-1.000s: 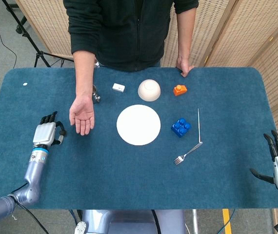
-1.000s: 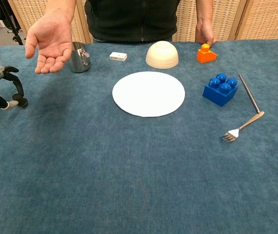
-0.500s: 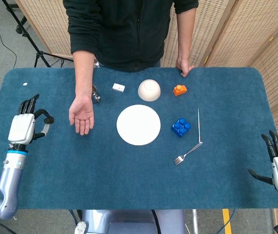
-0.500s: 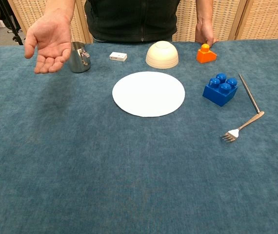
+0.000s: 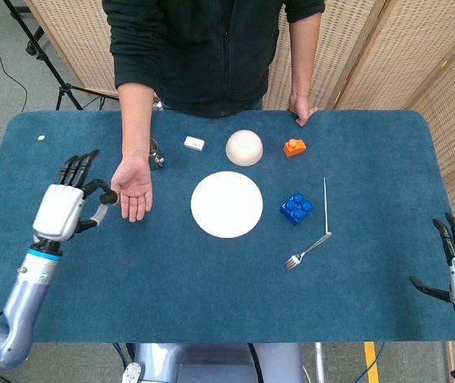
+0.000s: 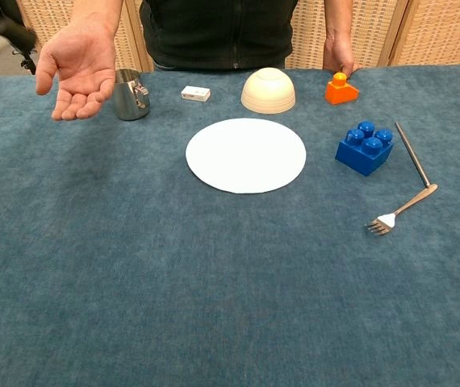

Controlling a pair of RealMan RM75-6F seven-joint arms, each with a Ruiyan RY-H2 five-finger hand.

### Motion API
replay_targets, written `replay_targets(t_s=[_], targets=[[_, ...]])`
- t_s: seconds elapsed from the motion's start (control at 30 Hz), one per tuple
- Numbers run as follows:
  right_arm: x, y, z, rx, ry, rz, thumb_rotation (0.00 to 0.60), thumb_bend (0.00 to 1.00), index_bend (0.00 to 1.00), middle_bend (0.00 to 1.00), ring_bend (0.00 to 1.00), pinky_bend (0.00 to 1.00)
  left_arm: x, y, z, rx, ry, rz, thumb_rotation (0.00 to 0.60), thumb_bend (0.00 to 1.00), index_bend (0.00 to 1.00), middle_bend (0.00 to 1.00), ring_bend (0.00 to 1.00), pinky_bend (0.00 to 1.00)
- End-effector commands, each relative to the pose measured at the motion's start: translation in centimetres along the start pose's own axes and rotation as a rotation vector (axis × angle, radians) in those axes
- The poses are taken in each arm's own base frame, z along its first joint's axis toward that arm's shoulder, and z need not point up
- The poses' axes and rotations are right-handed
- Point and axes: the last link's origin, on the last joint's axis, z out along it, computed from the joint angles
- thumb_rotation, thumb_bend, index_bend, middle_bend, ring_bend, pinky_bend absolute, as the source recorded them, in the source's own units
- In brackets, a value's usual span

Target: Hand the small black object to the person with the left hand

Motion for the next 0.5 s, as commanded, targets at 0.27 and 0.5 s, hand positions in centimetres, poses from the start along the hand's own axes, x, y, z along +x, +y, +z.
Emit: replay_targets(t_s=[0.27, 0.5], targets=[[0.0, 0.2, 0.1, -0.007, -0.001, -0.001, 0.600, 0.00, 0.00, 0.00, 0.00, 0.00, -3.8, 1.1, 2.5, 0.045, -0.060, 0.041, 0.600, 0.36, 0.64, 0.00, 0.00, 0.00], [-0.1, 0.1, 0.2, -0.006, -0.005, 0.000, 0.600, 0.00, 0.00, 0.00, 0.00, 0.00, -3.4, 0.9, 2.1, 0.083, -0.068, 0.016, 0.600, 0.12, 0.01, 0.00, 0.00, 0.00]])
